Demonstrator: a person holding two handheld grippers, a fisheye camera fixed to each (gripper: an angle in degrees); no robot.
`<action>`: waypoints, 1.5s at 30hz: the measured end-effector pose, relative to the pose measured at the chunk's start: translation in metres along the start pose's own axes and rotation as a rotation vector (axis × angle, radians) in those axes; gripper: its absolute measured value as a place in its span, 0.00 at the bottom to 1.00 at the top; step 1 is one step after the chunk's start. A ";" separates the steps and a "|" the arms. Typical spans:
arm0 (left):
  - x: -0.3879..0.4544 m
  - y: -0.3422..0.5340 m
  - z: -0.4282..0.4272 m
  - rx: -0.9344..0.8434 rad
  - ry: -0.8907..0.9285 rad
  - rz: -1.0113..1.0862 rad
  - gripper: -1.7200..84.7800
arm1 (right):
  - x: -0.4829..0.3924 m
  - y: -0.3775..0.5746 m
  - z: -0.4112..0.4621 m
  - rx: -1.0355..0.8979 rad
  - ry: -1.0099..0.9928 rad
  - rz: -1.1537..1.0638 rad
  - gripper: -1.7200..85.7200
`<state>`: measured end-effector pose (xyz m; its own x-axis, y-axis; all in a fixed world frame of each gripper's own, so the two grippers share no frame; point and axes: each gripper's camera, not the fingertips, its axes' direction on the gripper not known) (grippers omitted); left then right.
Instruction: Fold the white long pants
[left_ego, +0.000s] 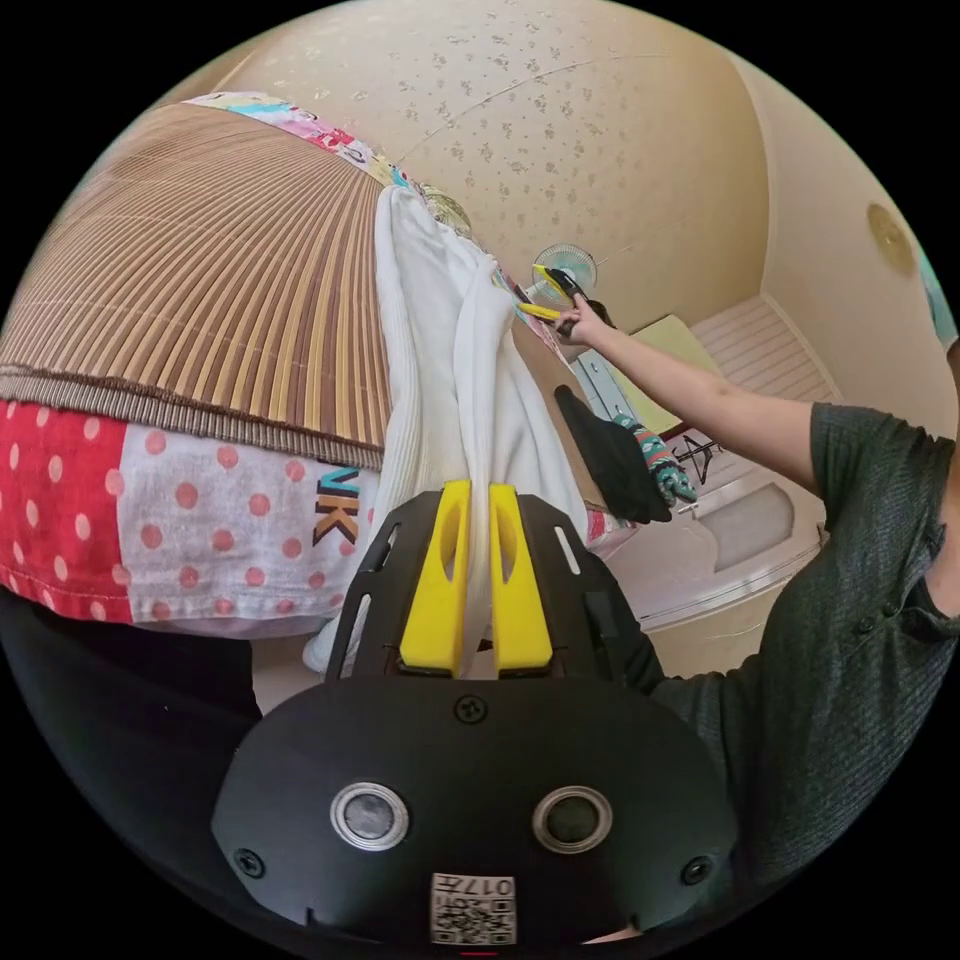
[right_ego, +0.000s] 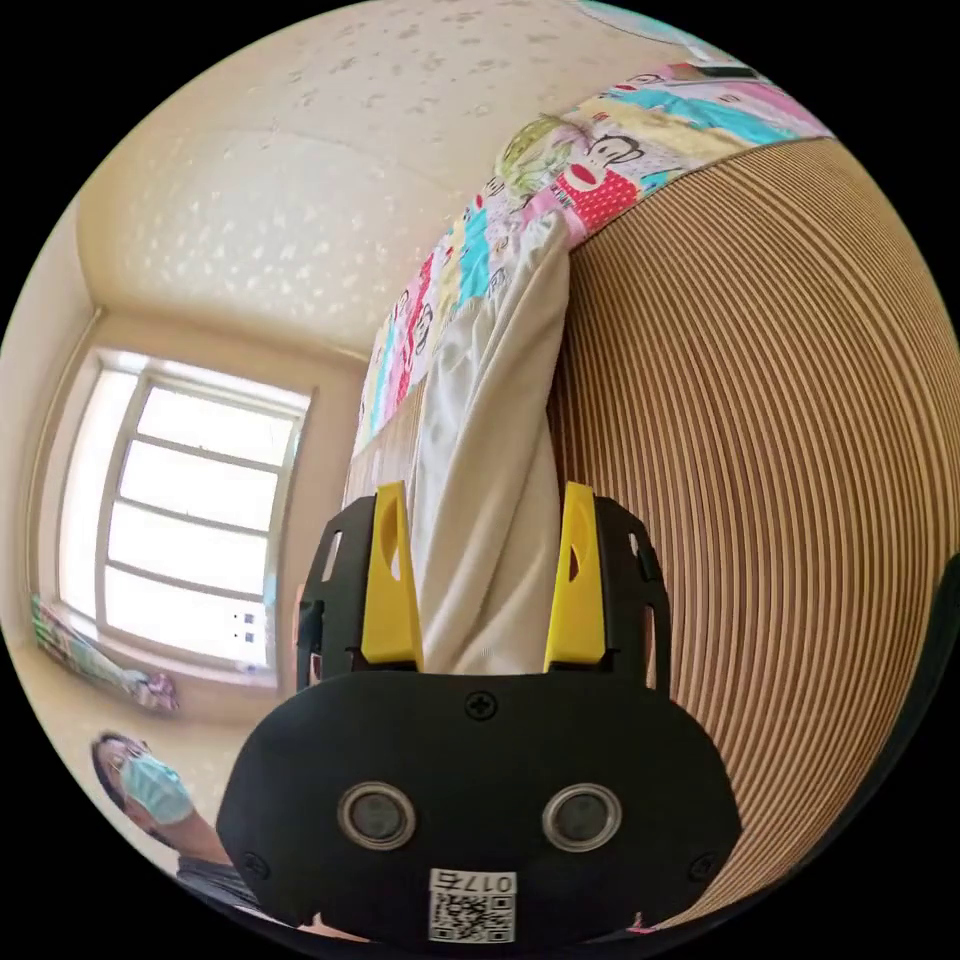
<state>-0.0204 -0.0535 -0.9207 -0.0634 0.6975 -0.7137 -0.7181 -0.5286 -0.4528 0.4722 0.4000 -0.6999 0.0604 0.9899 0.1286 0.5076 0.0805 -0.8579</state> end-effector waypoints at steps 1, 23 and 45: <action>0.001 -0.001 -0.001 -0.005 -0.003 0.003 0.06 | 0.001 -0.011 0.002 0.038 0.010 0.017 0.24; 0.009 0.008 -0.038 0.054 0.132 0.037 0.06 | -0.130 -0.114 0.134 0.321 0.357 -0.179 0.07; -0.005 0.017 -0.034 0.035 0.101 -0.178 0.06 | -0.140 0.013 0.237 -0.339 0.223 -0.519 0.13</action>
<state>-0.0082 -0.0826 -0.9430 0.1348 0.7253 -0.6751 -0.7359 -0.3830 -0.5584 0.2663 0.2905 -0.8471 -0.1067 0.7817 0.6145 0.7594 0.4629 -0.4571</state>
